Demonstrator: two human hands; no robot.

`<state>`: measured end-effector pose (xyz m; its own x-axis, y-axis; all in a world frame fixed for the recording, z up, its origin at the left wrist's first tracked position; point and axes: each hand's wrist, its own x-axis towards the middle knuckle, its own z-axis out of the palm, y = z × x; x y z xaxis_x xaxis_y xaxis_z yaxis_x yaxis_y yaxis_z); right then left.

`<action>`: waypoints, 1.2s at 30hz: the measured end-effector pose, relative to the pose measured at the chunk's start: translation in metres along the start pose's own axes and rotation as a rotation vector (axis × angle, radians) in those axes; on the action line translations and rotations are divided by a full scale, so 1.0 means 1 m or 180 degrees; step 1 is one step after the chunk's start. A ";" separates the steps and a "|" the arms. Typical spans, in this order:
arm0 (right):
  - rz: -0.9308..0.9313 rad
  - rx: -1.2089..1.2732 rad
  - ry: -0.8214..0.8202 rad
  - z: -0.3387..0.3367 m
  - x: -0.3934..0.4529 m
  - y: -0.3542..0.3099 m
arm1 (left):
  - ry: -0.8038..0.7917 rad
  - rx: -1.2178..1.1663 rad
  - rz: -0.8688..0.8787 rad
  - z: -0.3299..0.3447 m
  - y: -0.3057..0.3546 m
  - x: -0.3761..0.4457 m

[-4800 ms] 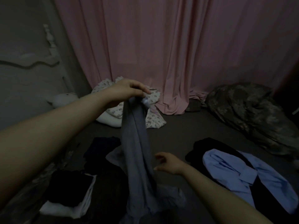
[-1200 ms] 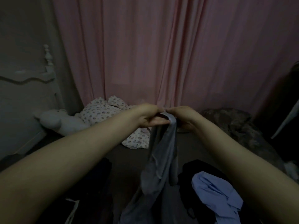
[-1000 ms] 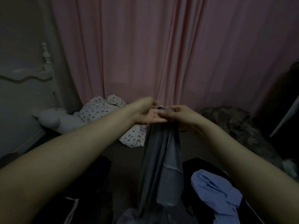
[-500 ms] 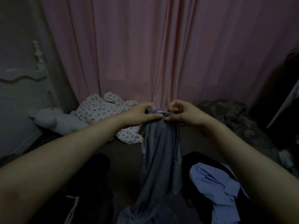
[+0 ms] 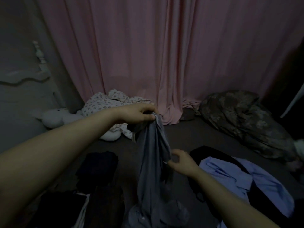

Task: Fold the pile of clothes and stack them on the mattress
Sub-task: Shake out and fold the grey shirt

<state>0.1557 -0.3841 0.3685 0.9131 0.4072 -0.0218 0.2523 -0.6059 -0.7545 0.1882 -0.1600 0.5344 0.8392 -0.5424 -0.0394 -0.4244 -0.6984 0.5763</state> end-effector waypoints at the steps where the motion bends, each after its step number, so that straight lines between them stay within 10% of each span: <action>1: -0.0065 -0.0177 -0.0011 0.008 0.001 0.004 | -0.0042 -0.0096 0.0000 -0.002 -0.002 -0.002; 11: 0.0332 -0.0289 -0.0672 0.039 0.028 0.022 | 0.0103 -0.0872 -0.0325 -0.034 -0.017 -0.022; 15: 0.0660 -0.0800 -0.0678 0.010 0.056 0.026 | 0.0800 0.0335 -0.0590 -0.038 -0.046 -0.016; 21: 0.1217 -0.0465 0.0080 -0.077 0.104 0.014 | 0.1793 0.0618 -0.1207 -0.046 -0.100 0.004; 29: 0.1306 0.2251 0.1010 -0.138 0.174 -0.053 | 0.3007 0.0364 -0.1387 -0.097 -0.107 0.046; 36: -0.0106 0.0662 0.1881 -0.217 0.205 -0.118 | 0.4229 0.0917 -0.0801 -0.170 -0.062 0.055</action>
<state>0.3826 -0.3777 0.5950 0.9437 -0.0592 0.3255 0.2702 -0.4296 -0.8616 0.3187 -0.0675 0.6354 0.5248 0.3457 0.7778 -0.1326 -0.8695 0.4759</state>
